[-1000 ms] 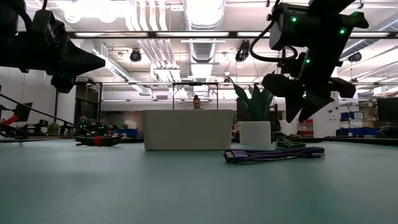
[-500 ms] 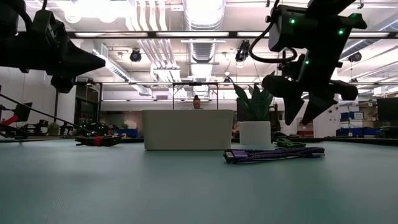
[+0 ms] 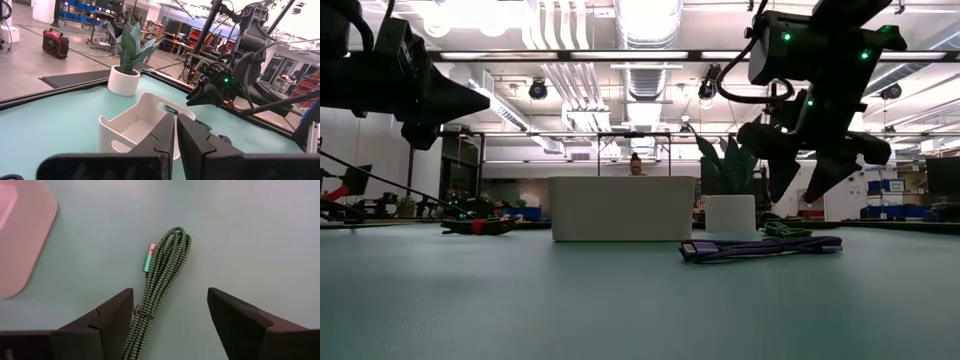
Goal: Pick and place USB-C Cables
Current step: Put the green charger cable into the white bin
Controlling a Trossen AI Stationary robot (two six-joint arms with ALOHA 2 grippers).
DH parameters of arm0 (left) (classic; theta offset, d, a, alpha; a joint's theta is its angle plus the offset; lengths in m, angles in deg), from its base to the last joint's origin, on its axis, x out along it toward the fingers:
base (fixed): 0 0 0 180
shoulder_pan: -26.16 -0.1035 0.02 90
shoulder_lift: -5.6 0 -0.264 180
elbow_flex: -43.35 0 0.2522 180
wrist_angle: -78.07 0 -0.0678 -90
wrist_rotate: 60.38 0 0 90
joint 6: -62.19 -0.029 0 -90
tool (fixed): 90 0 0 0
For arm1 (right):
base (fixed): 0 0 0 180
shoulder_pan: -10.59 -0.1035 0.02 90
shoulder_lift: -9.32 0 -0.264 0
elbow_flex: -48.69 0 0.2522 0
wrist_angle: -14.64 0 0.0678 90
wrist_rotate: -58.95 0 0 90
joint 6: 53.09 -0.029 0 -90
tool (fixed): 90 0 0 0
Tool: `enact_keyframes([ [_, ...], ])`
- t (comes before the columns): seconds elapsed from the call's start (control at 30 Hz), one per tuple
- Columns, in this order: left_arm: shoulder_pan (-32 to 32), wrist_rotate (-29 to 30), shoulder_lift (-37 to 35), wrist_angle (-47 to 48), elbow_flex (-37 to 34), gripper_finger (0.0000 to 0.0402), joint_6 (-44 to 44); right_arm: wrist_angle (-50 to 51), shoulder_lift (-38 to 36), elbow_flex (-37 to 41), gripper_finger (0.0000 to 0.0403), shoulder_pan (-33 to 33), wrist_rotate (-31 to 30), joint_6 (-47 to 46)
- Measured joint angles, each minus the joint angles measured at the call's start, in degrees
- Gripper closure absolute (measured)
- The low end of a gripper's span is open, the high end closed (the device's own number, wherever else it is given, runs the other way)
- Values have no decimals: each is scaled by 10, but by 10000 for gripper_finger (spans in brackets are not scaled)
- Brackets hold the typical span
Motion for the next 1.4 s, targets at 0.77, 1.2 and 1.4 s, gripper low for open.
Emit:
enact_keyframes([
  [0.77, 0, 4, 0, 0, 0, 395, 0, -55, 100, -8, 144, 14, 19, -10],
  [1.2, 0, 3, 1, 0, 0, 395, 0, -57, 101, -8, 145, 14, 19, -14],
  [1.4, 0, 3, 0, 0, 0, 395, 0, -60, 113, -8, 151, 14, 21, -14],
])
